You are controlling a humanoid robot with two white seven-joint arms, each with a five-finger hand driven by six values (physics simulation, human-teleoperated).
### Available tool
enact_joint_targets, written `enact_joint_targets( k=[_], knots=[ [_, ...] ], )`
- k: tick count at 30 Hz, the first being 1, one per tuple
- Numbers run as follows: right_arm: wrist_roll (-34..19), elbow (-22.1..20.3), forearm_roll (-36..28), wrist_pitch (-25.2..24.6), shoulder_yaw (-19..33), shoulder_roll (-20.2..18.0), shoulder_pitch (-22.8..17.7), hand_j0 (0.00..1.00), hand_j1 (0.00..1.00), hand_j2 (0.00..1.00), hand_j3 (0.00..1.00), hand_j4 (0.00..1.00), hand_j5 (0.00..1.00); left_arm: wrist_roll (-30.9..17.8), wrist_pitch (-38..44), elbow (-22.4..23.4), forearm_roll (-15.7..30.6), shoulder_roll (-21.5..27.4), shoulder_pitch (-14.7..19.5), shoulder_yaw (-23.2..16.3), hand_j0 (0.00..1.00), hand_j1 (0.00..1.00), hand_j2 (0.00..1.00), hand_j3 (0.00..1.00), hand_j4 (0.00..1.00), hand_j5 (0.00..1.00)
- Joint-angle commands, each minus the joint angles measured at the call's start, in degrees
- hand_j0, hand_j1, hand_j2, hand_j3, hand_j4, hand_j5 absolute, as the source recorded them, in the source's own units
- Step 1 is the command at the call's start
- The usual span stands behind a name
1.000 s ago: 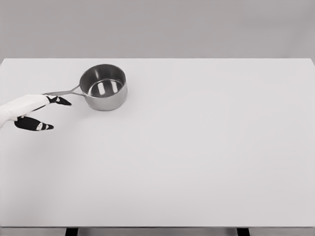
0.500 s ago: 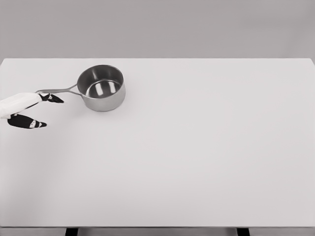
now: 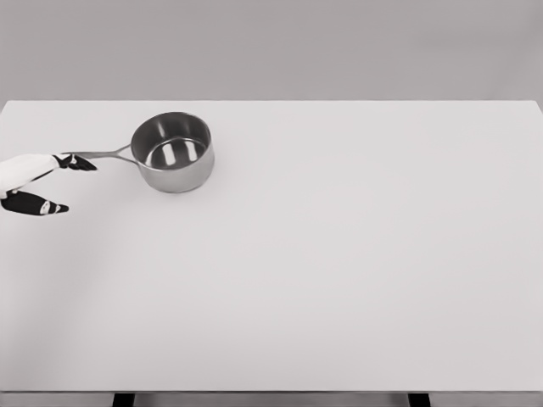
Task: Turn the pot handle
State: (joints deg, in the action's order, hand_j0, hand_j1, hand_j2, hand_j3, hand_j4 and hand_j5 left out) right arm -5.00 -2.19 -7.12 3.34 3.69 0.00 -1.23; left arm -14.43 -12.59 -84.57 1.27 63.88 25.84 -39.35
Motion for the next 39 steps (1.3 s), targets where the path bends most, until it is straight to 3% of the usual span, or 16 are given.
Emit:
enact_joint_targets(
  k=[1, 39],
  knots=[
    [-0.01, -0.01, 0.00, 0.00, 0.00, 0.00, 0.00, 1.00, 1.00, 1.00, 1.00, 1.00, 1.00, 0.02, 0.02, 0.90, 0.13, -0.16, 0.09, -0.03, 0.80, 0.80, 0.80, 0.80, 0.80, 0.80],
    [-0.01, -0.01, -0.09, 0.00, 0.00, 0.00, 0.00, 1.00, 1.00, 1.00, 1.00, 1.00, 1.00, 0.02, -0.42, 8.81, -0.04, -2.09, 2.73, -0.12, 0.80, 0.80, 0.80, 0.80, 0.80, 0.80]
  ],
)
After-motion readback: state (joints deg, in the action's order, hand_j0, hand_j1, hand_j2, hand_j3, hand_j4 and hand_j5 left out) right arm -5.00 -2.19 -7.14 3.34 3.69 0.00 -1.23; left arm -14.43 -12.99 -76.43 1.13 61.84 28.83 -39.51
